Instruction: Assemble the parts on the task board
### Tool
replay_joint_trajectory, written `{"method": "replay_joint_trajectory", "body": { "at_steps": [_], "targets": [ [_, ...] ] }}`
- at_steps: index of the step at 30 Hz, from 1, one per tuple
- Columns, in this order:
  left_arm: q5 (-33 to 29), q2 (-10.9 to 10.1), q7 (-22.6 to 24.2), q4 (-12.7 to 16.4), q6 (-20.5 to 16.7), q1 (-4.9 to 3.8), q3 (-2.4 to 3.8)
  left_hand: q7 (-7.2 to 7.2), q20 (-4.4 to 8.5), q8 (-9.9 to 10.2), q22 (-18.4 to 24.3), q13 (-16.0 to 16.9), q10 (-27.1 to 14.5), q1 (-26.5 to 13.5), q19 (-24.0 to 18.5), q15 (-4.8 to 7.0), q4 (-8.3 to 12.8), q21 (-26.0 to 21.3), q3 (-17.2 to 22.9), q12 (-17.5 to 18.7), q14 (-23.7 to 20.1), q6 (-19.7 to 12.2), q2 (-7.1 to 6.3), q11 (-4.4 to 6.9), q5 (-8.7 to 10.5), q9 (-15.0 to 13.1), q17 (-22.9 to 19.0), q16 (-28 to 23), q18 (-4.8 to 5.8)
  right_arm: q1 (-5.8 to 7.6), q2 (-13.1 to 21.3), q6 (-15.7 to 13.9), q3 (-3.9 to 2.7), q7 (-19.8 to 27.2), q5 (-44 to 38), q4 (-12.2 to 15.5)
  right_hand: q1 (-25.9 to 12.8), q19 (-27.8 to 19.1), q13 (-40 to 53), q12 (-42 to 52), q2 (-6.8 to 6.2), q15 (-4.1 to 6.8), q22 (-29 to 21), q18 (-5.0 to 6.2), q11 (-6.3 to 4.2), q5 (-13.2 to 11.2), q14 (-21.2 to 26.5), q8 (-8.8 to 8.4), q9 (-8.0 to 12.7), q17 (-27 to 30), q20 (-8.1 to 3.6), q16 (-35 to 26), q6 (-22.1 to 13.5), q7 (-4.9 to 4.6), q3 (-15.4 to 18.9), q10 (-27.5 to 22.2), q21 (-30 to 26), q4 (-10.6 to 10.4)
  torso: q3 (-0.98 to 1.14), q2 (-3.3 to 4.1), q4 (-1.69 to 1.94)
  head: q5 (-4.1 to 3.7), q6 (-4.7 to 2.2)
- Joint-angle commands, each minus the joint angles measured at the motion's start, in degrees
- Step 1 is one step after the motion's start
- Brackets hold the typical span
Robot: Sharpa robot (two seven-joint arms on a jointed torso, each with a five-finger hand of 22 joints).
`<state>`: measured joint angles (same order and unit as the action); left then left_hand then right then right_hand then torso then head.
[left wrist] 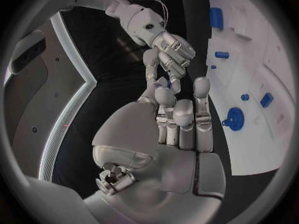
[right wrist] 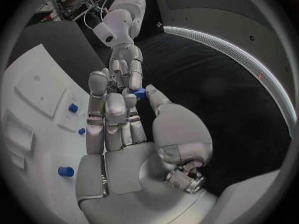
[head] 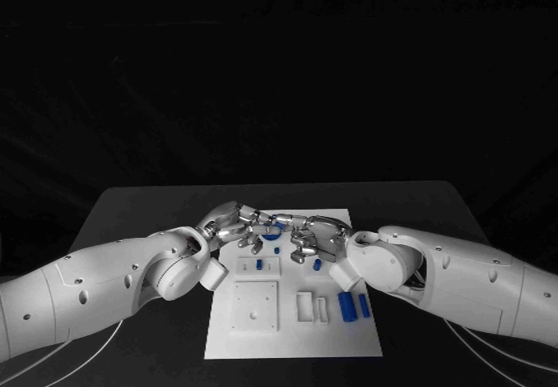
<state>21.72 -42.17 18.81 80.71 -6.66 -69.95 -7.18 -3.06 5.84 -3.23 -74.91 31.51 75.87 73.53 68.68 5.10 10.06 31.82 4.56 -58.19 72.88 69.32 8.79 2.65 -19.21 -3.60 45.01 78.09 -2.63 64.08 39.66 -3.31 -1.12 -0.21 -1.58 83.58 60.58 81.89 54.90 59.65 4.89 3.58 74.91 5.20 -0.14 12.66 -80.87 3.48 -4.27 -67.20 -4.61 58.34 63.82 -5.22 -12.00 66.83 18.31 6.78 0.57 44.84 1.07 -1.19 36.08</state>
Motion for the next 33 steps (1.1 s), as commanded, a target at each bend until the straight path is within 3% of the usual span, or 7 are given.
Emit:
{"method": "replay_joint_trajectory", "body": {
  "at_steps": [1, 10, 13, 18, 20, 26, 33],
  "targets": [
    [1.65, 0.09, -0.07, -0.05, -0.65, 0.07, -0.05, 0.45, 0.13, -0.40, -1.12, -0.10, 0.18, 0.00, -0.38, 0.03, 0.07, 0.25, 0.23, 0.29, -0.11, 0.70, 0.43, -0.04, -0.29, -0.95, -0.27, -0.54, -0.37, 0.05, -0.08, 0.28, -0.09, 1.83, 0.21, 0.32, 1.15, -0.10, 0.11, 0.30, 0.33, 0.50, 2.03, -0.72, -0.54, 0.18, 0.11, 0.17, -0.10, -0.07, -0.54, 0.02, 1.55, 0.93, -0.19, 0.02, 0.25, 0.14, 0.02, -0.03, 0.00, 0.03, 0.03],
    [5.31, 0.23, -0.18, 0.16, -2.19, 0.07, -0.05, 0.32, 0.27, -0.39, -1.09, -0.24, 0.08, 0.01, -0.33, 0.10, -0.04, 0.07, 0.06, 0.70, -0.33, 0.30, 0.33, -0.07, -0.21, -0.75, -1.06, -1.13, -0.26, 0.04, -0.12, -0.58, -0.09, 2.24, 0.11, 0.53, 1.64, 0.00, 0.31, 0.15, 0.21, 0.66, 2.09, -0.93, -0.71, -0.74, -0.04, 0.17, -0.28, -0.24, -0.73, 0.00, 2.30, 1.22, 1.66, 0.41, 0.89, -0.13, 0.02, 0.00, -0.02, 0.15, 0.06],
    [6.12, 0.29, -0.32, 0.21, -2.89, 0.07, -0.05, 0.34, 0.32, -0.41, -1.04, -0.44, 0.08, 0.23, -0.26, 0.15, 0.05, -0.11, -0.62, 1.12, -0.47, 0.13, -0.19, -0.03, 1.24, -0.72, -1.74, -1.60, -0.18, 0.04, -0.13, -1.00, -0.09, 2.27, -0.19, 0.63, 1.70, -0.01, 0.32, 0.07, 0.12, 0.69, 2.08, -0.94, -0.78, -0.80, -0.01, 0.18, -0.35, -0.20, -0.75, -0.13, 2.59, 1.32, 2.26, 0.44, 0.87, -0.22, 0.00, -0.01, 0.01, 0.16, 0.07],
    [7.16, 0.42, -0.67, 0.27, -3.91, 0.07, -0.05, 0.36, 0.47, -0.43, -1.03, -0.60, 0.27, 0.97, 0.03, 0.28, -0.02, -0.59, -2.88, 1.70, -0.37, -0.52, -0.61, 0.16, 1.93, -0.60, -2.30, -2.11, 0.02, 0.04, -0.17, -2.13, -0.09, 2.02, -1.09, 0.80, 2.14, 0.04, 0.41, -0.07, -0.05, 0.92, 2.07, -1.07, -1.07, -1.24, -0.11, 0.12, -0.89, -0.27, -0.94, -0.16, 3.61, 1.75, 3.77, 0.64, 0.93, -0.26, 0.00, -0.02, -0.01, 0.18, 0.18],
    [7.46, 0.46, -0.81, 0.30, -4.21, 0.07, -0.05, 0.45, 0.51, -0.42, -1.03, -0.57, 0.35, 1.18, 0.16, 0.34, -0.23, -0.82, -3.99, 1.81, -0.33, -0.35, -0.63, 0.27, 3.41, -0.59, -2.40, -2.23, 0.09, 0.04, -0.19, -2.67, -0.09, 1.86, -1.56, 0.85, 2.18, 0.04, 0.43, -0.10, -0.30, 0.97, 2.05, -1.13, -1.18, -2.13, -0.14, 0.23, -1.27, -0.28, -1.01, -0.18, 4.23, 1.98, 4.35, 0.74, 0.86, -0.25, -0.01, -0.03, -0.01, 0.20, 0.20],
    [8.08, 0.57, -1.19, 0.35, -4.87, 0.07, -0.05, 0.58, 0.56, -0.39, -1.03, -0.49, 0.36, 1.27, 0.37, 0.37, -0.62, -1.15, -5.65, 1.93, -0.25, -0.25, -1.12, 0.31, 5.36, -0.50, -2.46, -2.35, 0.23, 0.04, -0.27, -4.19, -0.09, 1.18, -3.03, 0.91, 2.46, 0.20, 0.59, -0.19, -0.59, 1.14, 2.07, -1.33, -1.34, -4.79, -0.27, 0.20, -2.25, -0.35, -1.21, -0.20, 5.03, 2.25, 6.44, 1.12, 1.03, -0.61, -0.02, -0.02, -0.01, 0.20, 0.26],
    [8.29, 0.64, -1.42, 0.37, -5.15, 0.07, -0.04, 0.56, 0.60, -0.38, -1.05, -0.38, 0.34, 1.43, 0.51, 0.40, -0.94, -1.47, -6.77, 2.00, -0.27, -0.28, -1.31, 0.34, 5.82, -0.43, -2.54, -2.46, 0.33, 0.04, -0.37, -5.30, -0.09, 0.45, -4.45, 0.93, 2.90, 0.27, 0.84, -0.27, -0.60, 1.33, 2.06, -1.54, -1.64, -6.80, -0.25, 0.19, -3.21, -0.25, -1.40, -0.52, 6.31, 2.74, 8.01, 1.53, 1.02, -0.74, -0.01, -0.03, -0.01, 0.26, 0.32]
  ]
}}
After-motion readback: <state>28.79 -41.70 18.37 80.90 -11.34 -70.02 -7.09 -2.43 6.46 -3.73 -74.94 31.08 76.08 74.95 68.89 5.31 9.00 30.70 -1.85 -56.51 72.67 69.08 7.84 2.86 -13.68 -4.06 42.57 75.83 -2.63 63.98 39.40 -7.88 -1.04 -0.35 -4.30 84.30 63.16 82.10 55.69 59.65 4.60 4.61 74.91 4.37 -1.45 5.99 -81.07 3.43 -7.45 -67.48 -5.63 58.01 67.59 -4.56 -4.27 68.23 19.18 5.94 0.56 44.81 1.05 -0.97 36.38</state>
